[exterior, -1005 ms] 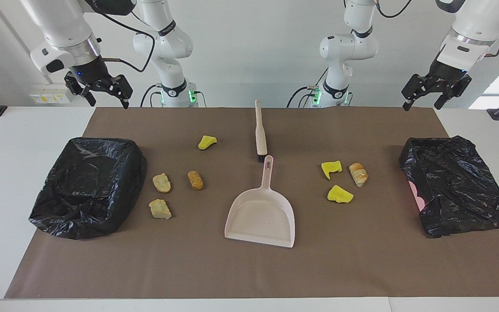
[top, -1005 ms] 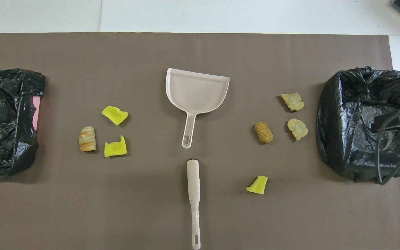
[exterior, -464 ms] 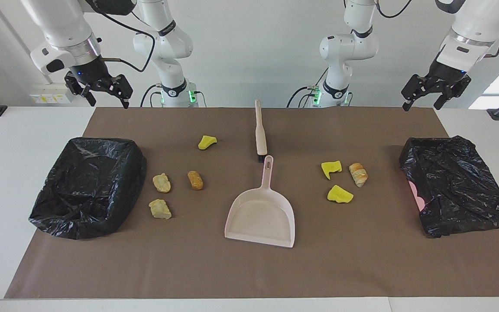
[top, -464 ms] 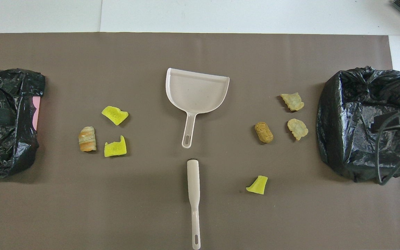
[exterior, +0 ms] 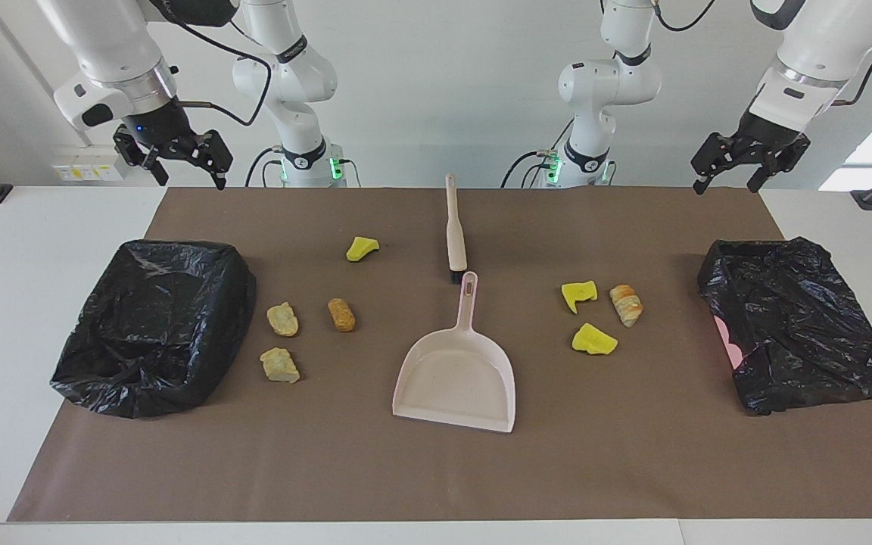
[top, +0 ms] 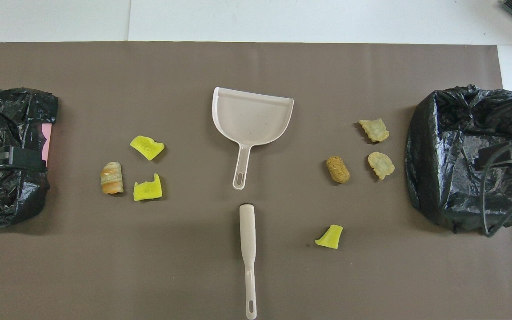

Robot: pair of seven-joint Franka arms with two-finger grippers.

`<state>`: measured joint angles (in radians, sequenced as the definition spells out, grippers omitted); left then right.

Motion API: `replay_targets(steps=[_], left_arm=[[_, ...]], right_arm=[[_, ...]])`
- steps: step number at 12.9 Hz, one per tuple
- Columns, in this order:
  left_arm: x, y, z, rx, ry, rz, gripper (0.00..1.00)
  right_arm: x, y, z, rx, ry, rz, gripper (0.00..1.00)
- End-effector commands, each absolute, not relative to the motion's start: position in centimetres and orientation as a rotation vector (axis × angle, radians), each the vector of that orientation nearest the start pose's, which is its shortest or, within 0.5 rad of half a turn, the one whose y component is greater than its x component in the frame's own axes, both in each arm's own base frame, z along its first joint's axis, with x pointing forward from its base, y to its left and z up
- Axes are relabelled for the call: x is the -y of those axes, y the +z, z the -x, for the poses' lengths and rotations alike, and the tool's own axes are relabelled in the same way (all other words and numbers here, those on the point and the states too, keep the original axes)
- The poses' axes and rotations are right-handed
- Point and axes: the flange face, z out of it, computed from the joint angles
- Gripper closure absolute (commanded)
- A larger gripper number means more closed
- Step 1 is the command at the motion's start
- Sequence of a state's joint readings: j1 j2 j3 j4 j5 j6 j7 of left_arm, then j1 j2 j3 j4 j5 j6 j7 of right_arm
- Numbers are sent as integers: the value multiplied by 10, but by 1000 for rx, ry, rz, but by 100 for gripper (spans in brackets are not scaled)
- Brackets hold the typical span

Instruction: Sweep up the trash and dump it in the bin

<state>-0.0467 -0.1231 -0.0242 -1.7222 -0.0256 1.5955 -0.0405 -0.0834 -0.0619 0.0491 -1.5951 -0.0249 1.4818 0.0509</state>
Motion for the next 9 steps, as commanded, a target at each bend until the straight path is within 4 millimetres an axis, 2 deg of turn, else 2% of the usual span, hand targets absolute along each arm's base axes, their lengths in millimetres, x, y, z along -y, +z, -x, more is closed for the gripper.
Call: replay_targets(steps=[1,3,5,7,9], left_arm=[[52,619,-503,-19,-11,3169,0],[68,620,-501,-19,-12,3170,0],[95,606,-491,-21,31,3165,0],[132,585,-478,-38,78,3155,0],[170,571,-462,-12,55,3156,0]], right_arm=[[17,640,-517,-161,92,3151,0],[17,640,-517,-161,92,3151,0],[17,640,-517,-161,94,3151,0],[16,640,-517,-159,94,3151,0],[16,640,-517,-159,94,3151,0]])
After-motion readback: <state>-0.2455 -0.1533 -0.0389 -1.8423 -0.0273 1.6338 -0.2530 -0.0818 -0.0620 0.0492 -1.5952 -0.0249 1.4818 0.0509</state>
